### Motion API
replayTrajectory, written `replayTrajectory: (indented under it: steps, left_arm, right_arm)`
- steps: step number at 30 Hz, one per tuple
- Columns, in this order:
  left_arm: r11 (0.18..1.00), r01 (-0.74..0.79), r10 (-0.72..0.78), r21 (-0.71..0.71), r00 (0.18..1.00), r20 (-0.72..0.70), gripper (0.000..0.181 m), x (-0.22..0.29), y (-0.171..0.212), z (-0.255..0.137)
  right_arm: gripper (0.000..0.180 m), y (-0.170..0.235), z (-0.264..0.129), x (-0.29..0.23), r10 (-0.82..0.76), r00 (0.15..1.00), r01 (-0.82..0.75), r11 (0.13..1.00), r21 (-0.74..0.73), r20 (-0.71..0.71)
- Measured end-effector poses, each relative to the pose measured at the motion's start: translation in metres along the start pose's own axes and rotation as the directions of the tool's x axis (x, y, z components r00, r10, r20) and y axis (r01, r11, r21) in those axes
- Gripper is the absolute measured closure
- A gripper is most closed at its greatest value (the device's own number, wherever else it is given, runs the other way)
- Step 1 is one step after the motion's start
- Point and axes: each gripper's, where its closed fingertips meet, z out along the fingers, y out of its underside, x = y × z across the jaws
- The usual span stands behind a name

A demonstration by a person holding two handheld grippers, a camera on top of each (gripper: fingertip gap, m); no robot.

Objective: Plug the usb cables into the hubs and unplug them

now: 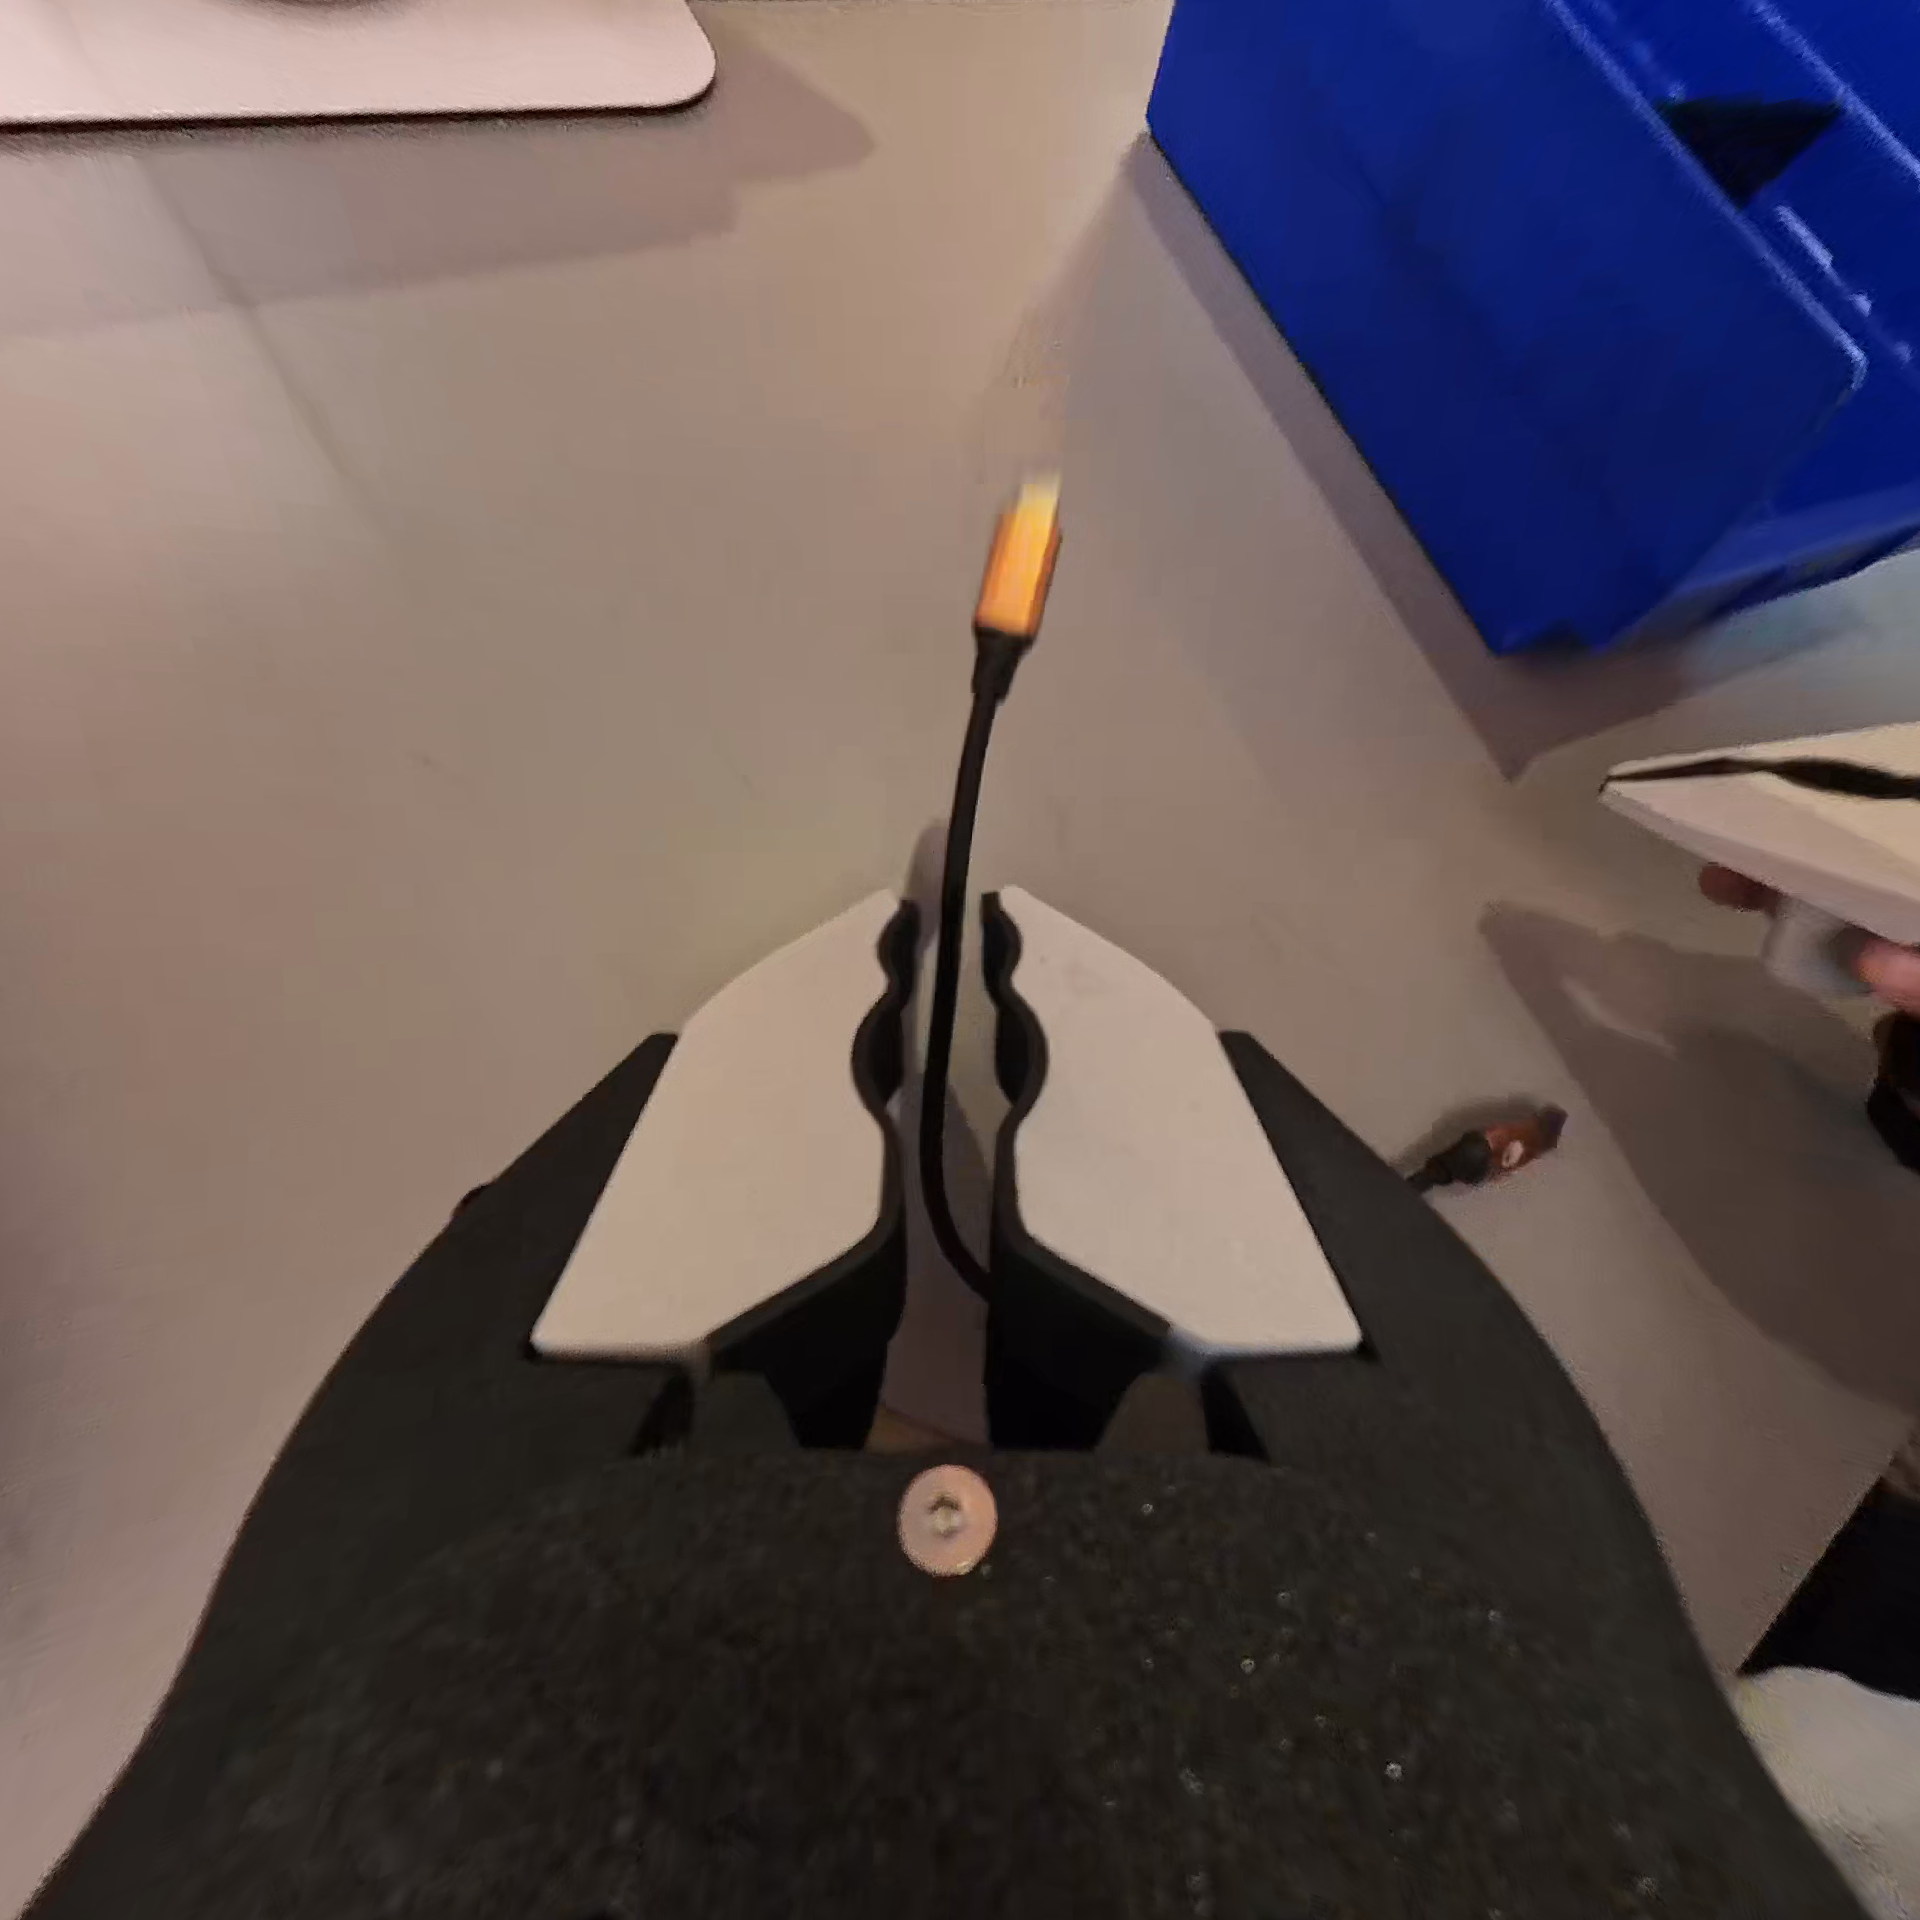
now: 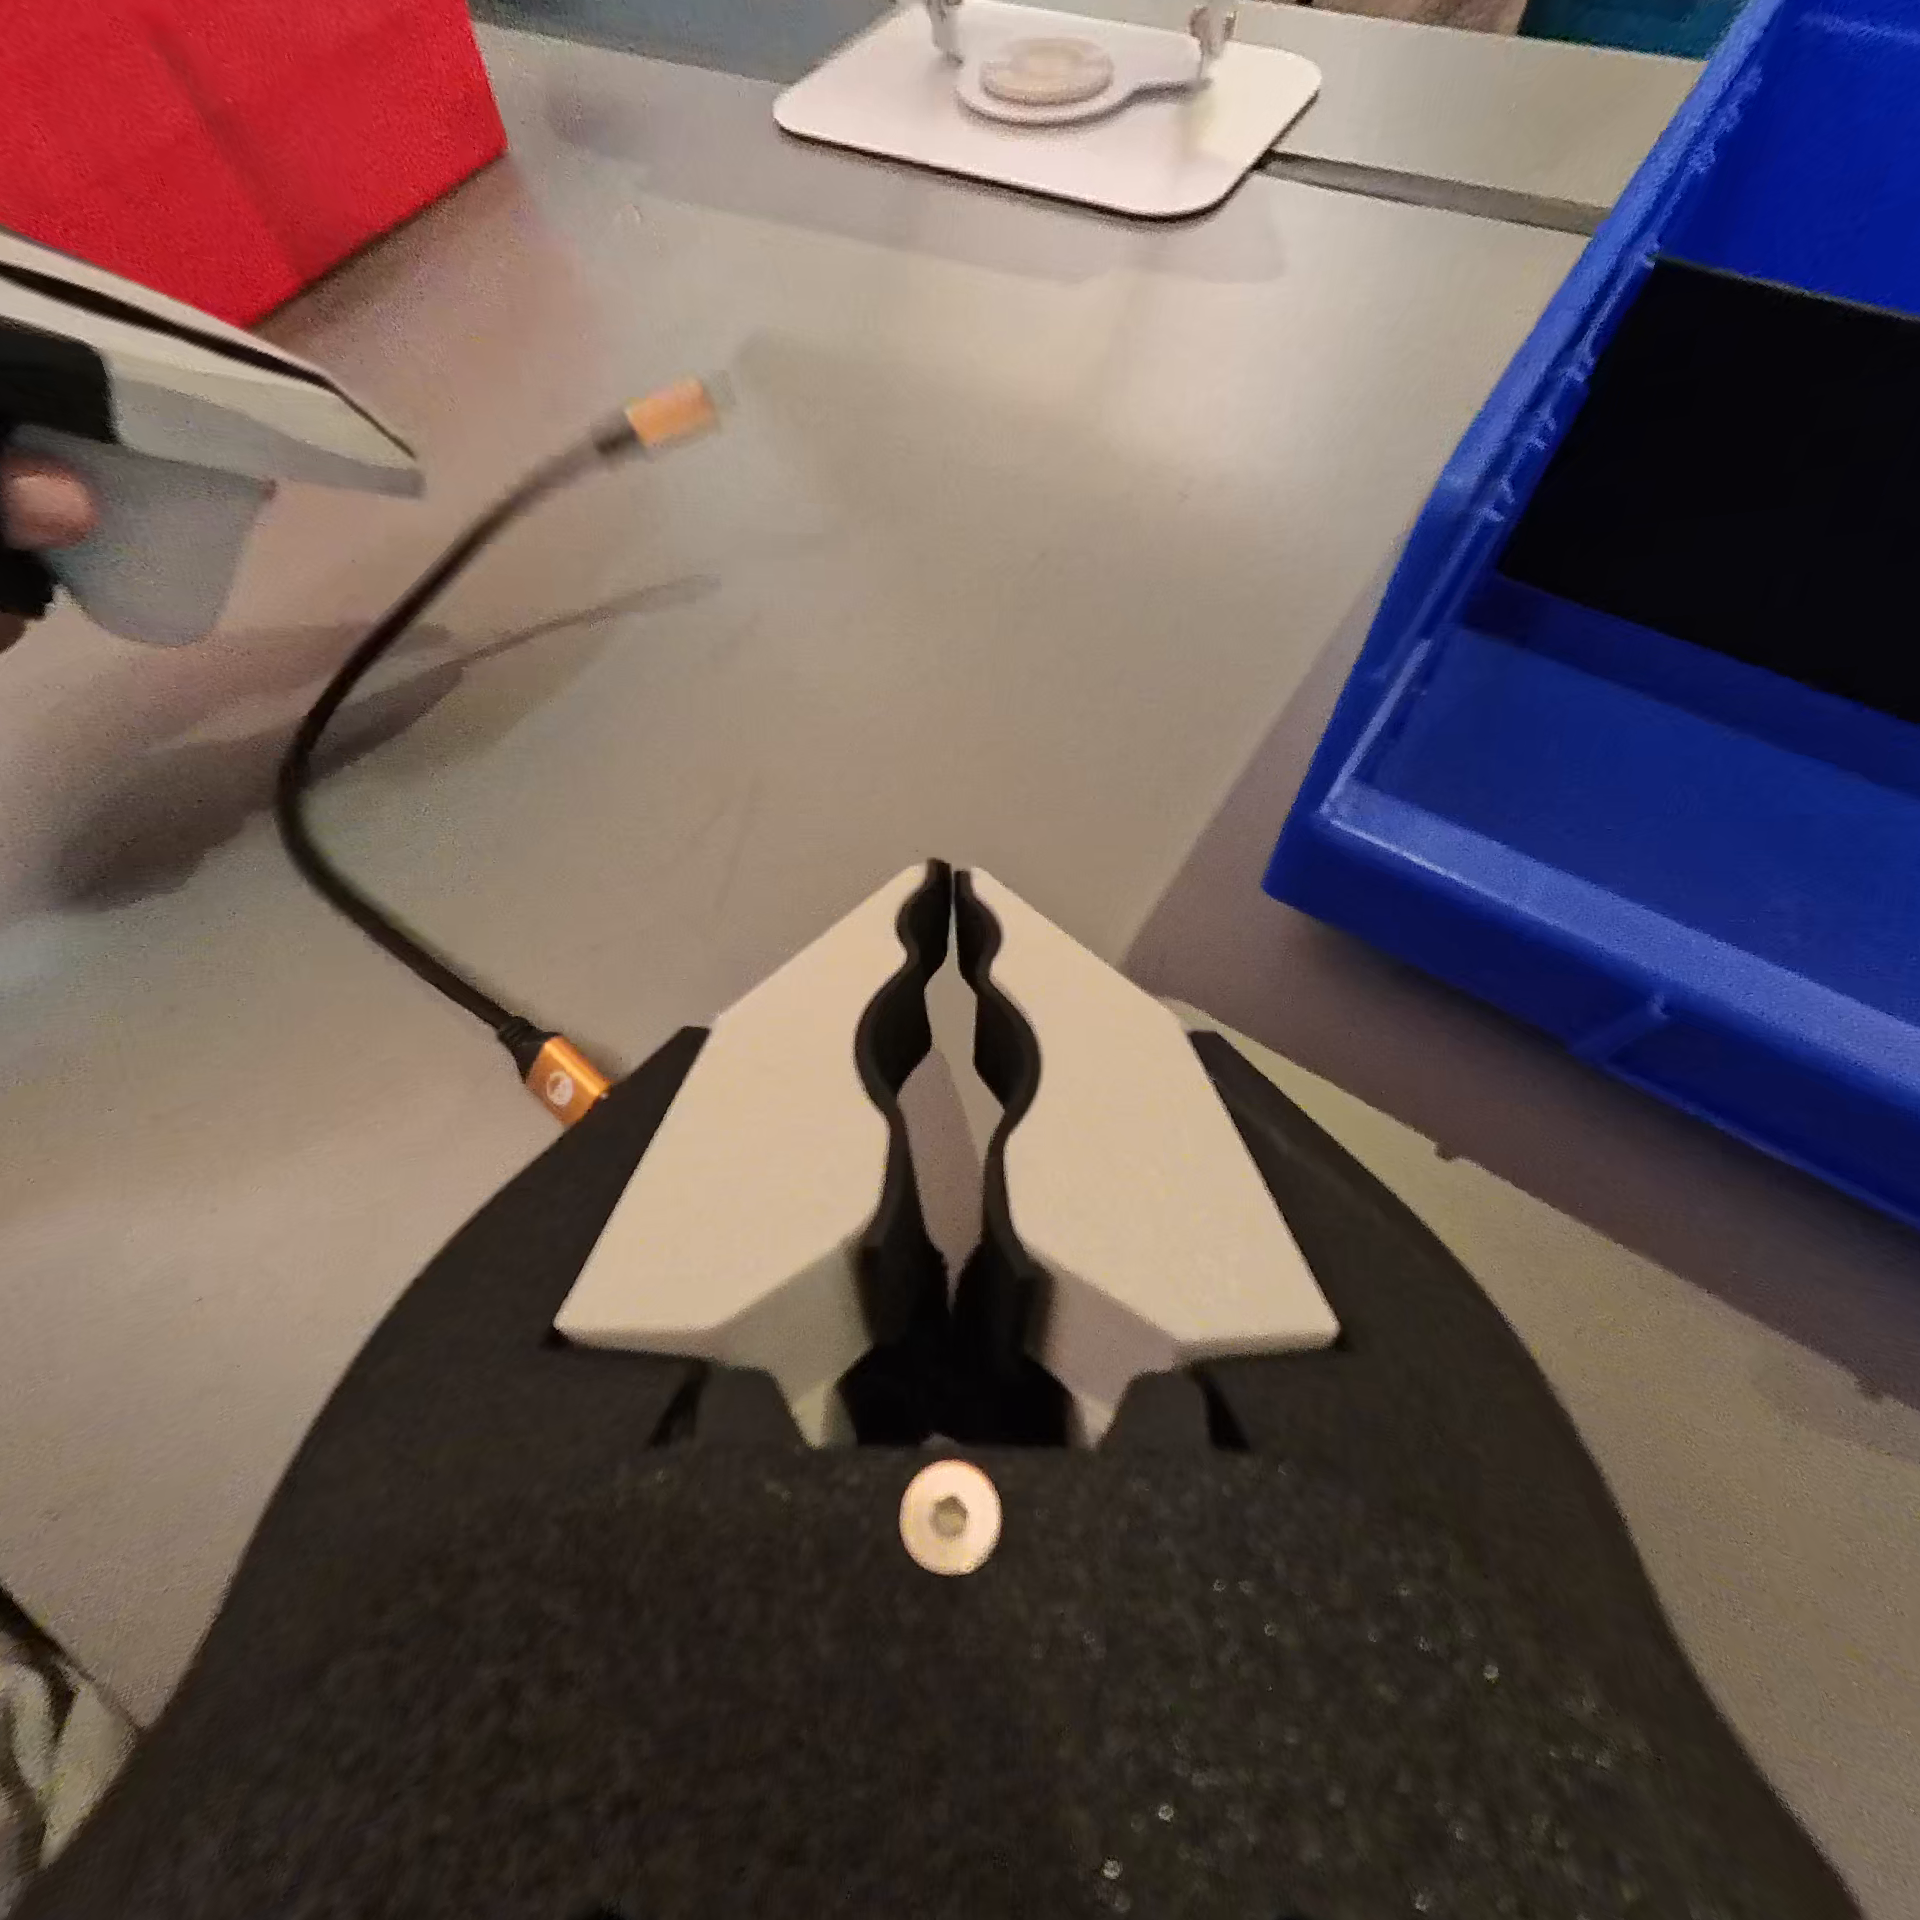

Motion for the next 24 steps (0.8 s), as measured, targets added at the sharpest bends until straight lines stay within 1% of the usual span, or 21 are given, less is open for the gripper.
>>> replayTrajectory:
  steps: [1,3,8,12,17,21,24]
  left_arm:
    - [1.0,-0.011,0.011,0.0,1.0,-0.01,0.164,0.001,0.001,-0.002]
    - [1.0,-0.024,0.025,0.011,0.999,-0.033,0.159,0.0,0.001,-0.009]
    - [0.994,-0.077,0.08,0.077,0.996,-0.048,0.158,-0.019,-0.002,-0.04]
    - [0.985,-0.156,0.157,0.073,0.987,-0.019,0.158,-0.041,0.003,-0.069]
    - [0.982,-0.175,0.173,0.067,0.984,0.03,0.157,-0.065,0.008,-0.104]
    - [0.972,-0.231,0.225,0.045,0.968,0.107,0.156,-0.092,0.005,-0.13]
    - [0.954,-0.299,0.298,-0.032,0.923,0.245,0.155,-0.135,-0.001,-0.15]
  right_arm:
    - [0.18,0.002,0.001,0.001,-0.003,1.0,0.003,1.0,-0.01,-0.007]
    - [0.18,0.003,0.002,0.003,-0.005,1.0,0.005,1.0,-0.019,-0.019]
    - [0.18,0.006,0.002,0.005,-0.009,0.999,0.008,1.0,-0.03,-0.031]
    - [0.179,0.007,0.002,0.005,-0.01,0.999,0.009,0.999,-0.034,-0.031]
    - [0.179,0.008,0.002,0.005,-0.014,0.999,0.013,0.999,-0.04,-0.035]
    - [0.179,0.008,0.002,0.003,-0.018,0.999,0.017,0.999,-0.039,-0.035]
    - [0.179,0.007,0.001,0.001,-0.027,0.999,0.026,0.999,-0.034,-0.029]
